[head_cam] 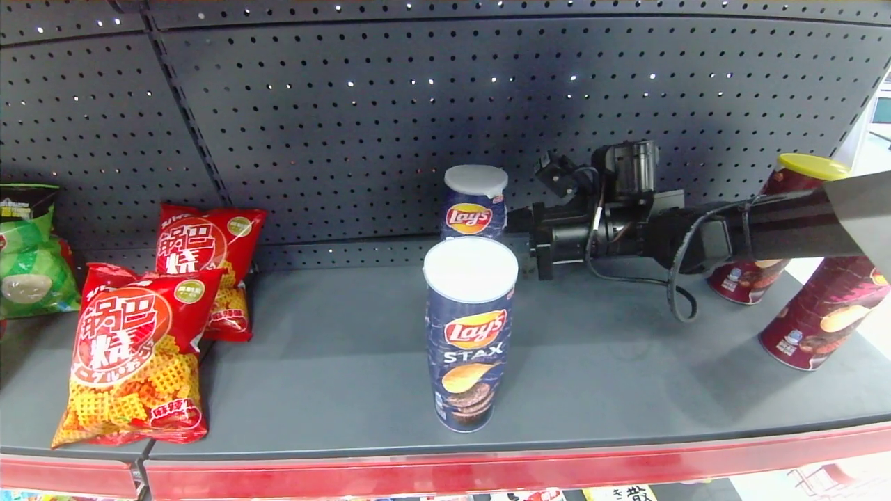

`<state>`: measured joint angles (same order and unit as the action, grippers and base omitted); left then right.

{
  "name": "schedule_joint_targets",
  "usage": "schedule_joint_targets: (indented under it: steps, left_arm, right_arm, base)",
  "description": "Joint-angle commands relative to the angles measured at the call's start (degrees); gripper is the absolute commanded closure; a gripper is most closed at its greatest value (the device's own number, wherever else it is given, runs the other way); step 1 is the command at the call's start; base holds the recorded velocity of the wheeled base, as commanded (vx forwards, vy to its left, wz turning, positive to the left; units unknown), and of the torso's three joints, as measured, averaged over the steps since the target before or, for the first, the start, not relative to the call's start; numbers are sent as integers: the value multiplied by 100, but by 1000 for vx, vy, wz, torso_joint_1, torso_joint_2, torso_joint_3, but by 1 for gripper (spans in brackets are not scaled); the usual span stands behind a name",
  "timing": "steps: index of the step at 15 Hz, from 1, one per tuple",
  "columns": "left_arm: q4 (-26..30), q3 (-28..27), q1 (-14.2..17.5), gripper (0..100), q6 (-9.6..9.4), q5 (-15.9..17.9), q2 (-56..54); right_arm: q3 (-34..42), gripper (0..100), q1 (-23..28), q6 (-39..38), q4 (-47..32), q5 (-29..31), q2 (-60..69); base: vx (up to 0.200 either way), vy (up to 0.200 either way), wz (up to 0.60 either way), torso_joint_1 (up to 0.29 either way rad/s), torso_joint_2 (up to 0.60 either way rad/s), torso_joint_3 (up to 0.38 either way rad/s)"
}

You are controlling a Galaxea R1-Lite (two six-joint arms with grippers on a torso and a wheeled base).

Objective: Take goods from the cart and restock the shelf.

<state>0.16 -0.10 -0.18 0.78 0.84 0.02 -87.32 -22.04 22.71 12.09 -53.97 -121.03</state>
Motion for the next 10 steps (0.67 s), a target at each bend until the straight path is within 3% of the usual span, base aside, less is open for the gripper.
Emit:
schedule_joint_targets:
  steps: [1, 5, 10]
  left_arm:
    - [2, 1, 1, 0, 1, -5, -2]
    - [2, 1, 1, 0, 1, 4, -2]
    - [2, 1, 1, 0, 1, 4, -2]
  right_arm:
    - [347, 0, 288, 32, 4, -8, 273]
    - [910, 0, 508, 155, 12, -8, 730]
    - [1446, 0, 323, 190, 21, -8, 1160]
  base:
    - [0, 0, 0, 0, 0, 0]
    - [0, 0, 0, 0, 0, 0]
    - [0, 0, 0, 0, 0, 0]
